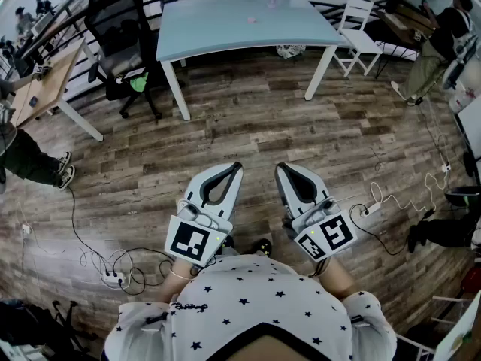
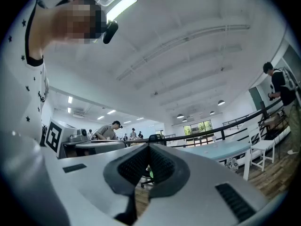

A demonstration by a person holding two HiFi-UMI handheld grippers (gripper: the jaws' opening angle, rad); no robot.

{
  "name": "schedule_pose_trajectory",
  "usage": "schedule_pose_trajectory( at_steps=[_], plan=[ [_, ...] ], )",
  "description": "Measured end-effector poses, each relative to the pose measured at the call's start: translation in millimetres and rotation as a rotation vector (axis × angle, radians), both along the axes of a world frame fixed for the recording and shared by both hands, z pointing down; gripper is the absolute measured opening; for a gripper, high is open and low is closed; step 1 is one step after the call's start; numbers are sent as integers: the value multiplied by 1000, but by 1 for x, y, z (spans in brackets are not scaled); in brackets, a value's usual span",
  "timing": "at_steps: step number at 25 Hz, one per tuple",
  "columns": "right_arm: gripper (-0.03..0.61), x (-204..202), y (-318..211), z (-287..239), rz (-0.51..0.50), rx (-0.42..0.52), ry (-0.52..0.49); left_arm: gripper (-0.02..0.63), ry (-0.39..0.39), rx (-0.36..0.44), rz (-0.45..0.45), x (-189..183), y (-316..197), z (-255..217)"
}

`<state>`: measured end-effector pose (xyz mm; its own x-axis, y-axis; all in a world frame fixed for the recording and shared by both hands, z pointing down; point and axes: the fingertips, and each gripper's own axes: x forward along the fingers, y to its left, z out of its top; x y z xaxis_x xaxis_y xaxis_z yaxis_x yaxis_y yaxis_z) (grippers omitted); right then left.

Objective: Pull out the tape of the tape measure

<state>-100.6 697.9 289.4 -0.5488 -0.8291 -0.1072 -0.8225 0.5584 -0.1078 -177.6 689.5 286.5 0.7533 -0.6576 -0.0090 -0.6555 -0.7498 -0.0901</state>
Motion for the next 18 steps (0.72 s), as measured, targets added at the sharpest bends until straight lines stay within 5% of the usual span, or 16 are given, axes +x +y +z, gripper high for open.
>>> schedule_pose_trajectory(
  at_steps=[9, 18],
  plan=[
    [-2, 7, 6, -7, 17, 63, 68, 29, 1, -24, -20, 6, -1, 3],
    [0, 56, 11, -7, 48, 66, 12, 29, -9, -13, -18, 39, 8, 4]
  ],
)
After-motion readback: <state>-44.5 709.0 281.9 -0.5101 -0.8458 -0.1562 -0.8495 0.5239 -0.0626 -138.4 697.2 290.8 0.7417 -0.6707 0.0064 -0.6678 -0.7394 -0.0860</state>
